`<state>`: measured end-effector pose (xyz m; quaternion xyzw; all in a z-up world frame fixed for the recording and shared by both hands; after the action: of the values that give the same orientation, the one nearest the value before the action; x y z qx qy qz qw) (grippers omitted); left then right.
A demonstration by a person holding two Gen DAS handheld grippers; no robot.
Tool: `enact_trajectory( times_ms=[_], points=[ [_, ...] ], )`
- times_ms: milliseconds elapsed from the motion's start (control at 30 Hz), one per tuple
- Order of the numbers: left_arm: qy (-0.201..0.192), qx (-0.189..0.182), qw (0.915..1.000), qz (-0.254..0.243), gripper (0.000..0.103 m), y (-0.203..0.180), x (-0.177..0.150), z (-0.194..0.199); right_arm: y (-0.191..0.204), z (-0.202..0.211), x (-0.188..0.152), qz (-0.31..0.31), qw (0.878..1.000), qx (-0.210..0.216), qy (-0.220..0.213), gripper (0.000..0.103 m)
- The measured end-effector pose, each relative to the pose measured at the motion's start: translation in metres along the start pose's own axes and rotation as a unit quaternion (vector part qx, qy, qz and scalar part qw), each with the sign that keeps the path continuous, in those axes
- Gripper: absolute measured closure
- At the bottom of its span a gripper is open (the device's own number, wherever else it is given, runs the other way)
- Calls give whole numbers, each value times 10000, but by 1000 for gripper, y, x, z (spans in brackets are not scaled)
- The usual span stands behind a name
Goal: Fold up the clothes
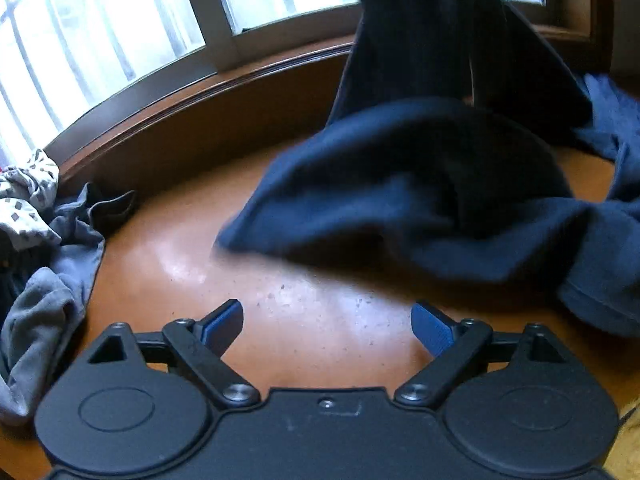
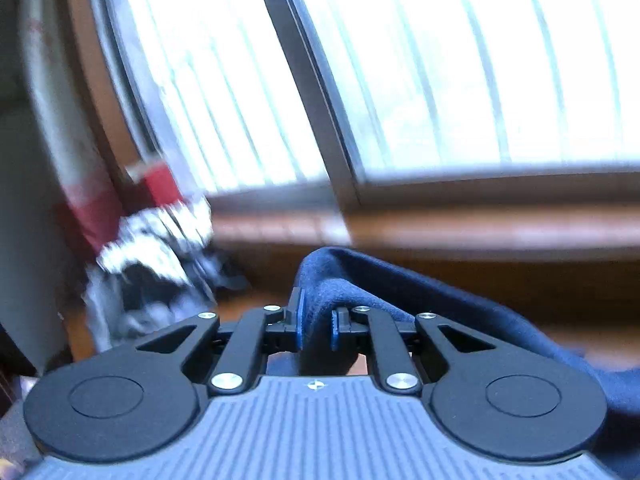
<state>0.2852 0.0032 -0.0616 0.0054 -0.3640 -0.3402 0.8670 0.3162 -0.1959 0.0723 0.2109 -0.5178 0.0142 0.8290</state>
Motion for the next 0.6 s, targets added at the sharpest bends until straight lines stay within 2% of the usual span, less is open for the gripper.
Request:
enact_trajectory(
  times_ms=[67,200,333,467,567,600],
  points=[
    [-231,-11,9997,3,13,-1,6,9,5,17,12,190,9993,121,-300,91],
    [-701,-171,9974,-65,11,-7,28,22,14,40,23,536,9948,-5,-868,91],
    [-925,-168,9932,-685,7,-27,60,-1,10,52,24,702,9893,-281,-1251,91],
    [-698,-308,9910,-1101,9,-44,87,-56,-1,50,21,586,9897,-552,-1181,90],
    [-310,-348,9929,-1090,10,-43,102,-93,-9,47,18,385,9905,-681,-1131,90],
    [-176,-351,9938,-1041,7,-42,103,-101,-13,48,18,319,9906,-717,-1119,90]
  ],
)
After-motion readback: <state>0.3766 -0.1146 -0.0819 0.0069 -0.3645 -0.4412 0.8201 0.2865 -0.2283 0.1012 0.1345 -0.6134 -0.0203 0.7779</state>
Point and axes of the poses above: each gripper's, at about its wrist camera, not at the fingertips, and z roughly against the way its jaws point, y to its left, x to its top, the point moved 2 cm from there along -z, roughly the way its jaws point, and after that the axes turned 4 degrees about y, right-handed, at the moved point
